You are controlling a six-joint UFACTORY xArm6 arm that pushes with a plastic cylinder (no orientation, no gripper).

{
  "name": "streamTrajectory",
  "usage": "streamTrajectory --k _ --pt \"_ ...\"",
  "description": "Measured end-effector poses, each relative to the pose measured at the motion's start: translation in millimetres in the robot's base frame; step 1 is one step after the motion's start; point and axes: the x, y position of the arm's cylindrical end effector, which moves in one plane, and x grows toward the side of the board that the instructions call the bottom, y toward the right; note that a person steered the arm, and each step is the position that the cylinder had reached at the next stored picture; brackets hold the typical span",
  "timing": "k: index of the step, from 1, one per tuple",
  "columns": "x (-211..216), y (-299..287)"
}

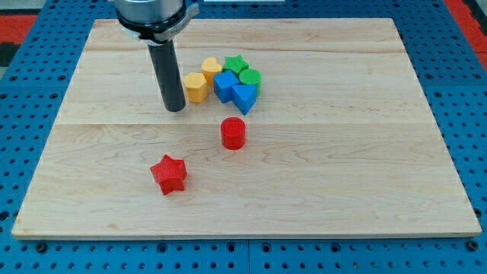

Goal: Push the yellow hexagon towards the yellow heart

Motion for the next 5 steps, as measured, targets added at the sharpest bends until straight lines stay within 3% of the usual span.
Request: streamTrajectory --k 5 --pt "-4 40"
